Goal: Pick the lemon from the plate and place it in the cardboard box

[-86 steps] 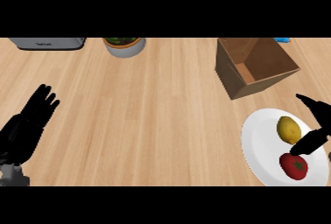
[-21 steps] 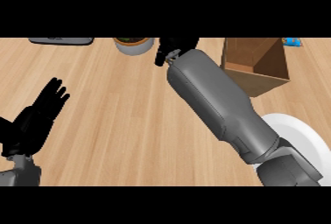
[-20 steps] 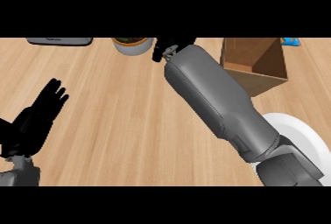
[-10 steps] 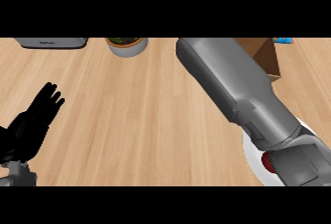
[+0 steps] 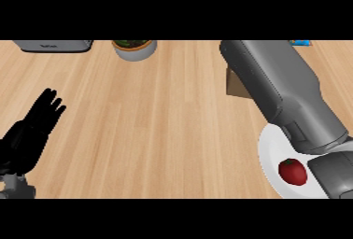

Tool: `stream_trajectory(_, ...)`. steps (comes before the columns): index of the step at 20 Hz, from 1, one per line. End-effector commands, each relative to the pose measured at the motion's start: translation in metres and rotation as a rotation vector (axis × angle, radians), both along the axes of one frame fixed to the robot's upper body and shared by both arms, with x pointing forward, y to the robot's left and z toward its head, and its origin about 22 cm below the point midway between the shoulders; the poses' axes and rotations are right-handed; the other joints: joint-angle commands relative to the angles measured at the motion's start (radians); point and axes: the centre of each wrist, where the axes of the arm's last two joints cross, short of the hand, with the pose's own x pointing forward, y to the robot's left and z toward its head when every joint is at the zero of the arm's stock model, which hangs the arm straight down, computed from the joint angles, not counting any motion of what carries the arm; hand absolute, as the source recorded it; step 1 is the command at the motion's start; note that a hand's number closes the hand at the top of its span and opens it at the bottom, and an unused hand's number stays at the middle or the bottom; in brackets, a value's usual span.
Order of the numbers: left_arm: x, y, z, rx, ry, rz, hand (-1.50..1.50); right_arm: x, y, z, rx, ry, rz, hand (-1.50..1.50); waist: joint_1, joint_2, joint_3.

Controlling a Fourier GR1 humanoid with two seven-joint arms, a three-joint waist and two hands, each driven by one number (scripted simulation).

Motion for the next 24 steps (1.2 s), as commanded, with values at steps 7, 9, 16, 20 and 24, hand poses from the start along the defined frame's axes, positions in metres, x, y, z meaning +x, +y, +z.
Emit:
stream_trajectory(7, 0.006, -0.006, -0.005, -0.001, 0.007, -0.001, 0.00, 0.012, -0.079, -0.063, 0.020, 0.005, -0.022, 1.50, 0.006, 0.005, 0.000)
stream_trajectory(9, 0.000, 0.005, -0.012, -0.006, -0.011, 0.003, 0.00, 0.010, -0.090, -0.082, 0.065, 0.010, 0.000, 1.50, 0.005, 0.005, 0.000)
stream_trajectory(16, 0.008, 0.004, 0.002, 0.004, -0.009, 0.004, 0.00, 0.006, -0.104, -0.129, 0.230, 0.188, -0.120, 1.50, 0.006, 0.006, 0.001)
stream_trajectory(20, 0.000, -0.008, -0.010, 0.002, -0.009, -0.011, 0.00, 0.000, -0.114, -0.158, 0.289, 0.230, -0.073, -1.50, 0.012, 0.007, 0.001)
stream_trajectory(24, -0.002, -0.008, -0.004, -0.010, 0.007, -0.003, 0.00, -0.009, -0.130, -0.175, 0.331, 0.113, 0.011, -1.50, 0.014, 0.008, 0.001)
